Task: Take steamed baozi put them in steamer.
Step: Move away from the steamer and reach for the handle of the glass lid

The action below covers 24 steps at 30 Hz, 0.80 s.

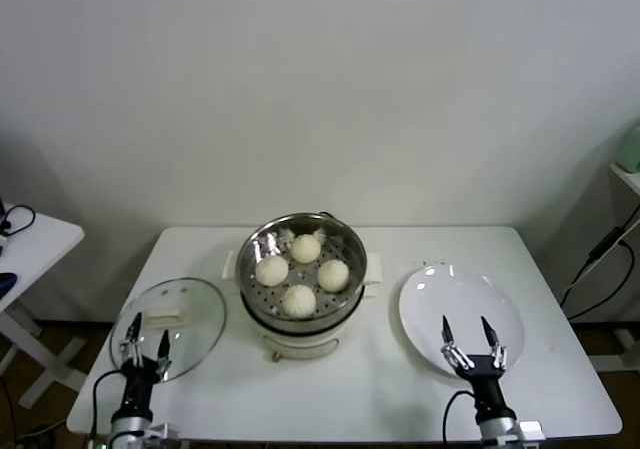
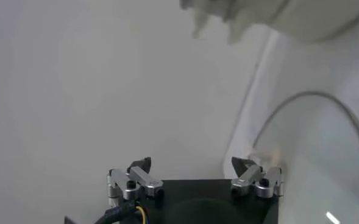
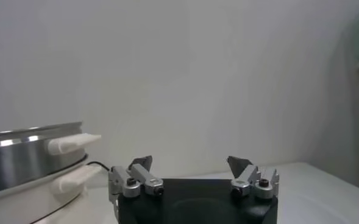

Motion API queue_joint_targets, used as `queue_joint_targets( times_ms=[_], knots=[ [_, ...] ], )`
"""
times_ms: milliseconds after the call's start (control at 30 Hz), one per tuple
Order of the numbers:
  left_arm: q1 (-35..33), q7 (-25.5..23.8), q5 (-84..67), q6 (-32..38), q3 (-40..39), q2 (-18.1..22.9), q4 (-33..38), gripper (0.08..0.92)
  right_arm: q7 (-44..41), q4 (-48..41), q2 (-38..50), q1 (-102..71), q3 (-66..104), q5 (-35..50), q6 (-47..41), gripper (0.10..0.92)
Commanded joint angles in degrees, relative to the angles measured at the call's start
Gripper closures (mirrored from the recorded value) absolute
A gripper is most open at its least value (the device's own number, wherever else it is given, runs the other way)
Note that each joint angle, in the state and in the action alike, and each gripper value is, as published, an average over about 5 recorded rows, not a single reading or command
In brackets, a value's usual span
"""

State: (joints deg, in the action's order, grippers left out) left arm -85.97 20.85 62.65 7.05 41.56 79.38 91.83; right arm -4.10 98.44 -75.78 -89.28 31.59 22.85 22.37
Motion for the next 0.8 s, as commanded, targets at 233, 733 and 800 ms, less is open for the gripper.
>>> queue_joint_targets(
  times_ms=[233,733,800],
  knots=[
    [7.28,0.44,10.6,-1.91,-0.31,-2.22,-9.05,0.177,-0.16,-1.79,-0.2,-0.45,-0.05,1.81,2.29,0.203],
    [10.07,0.11,11.43,-1.88,-0.86,-4.01,-11.99,0.177,-0.29,-1.47,-0.61,-1.1,0.18,1.91,3.11,0.203],
    [10.36,0.06,11.45,-1.92,-0.97,-4.21,-12.12,0.177,-0.28,-1.29,-0.61,-1.24,0.27,1.93,3.19,0.203]
  ],
)
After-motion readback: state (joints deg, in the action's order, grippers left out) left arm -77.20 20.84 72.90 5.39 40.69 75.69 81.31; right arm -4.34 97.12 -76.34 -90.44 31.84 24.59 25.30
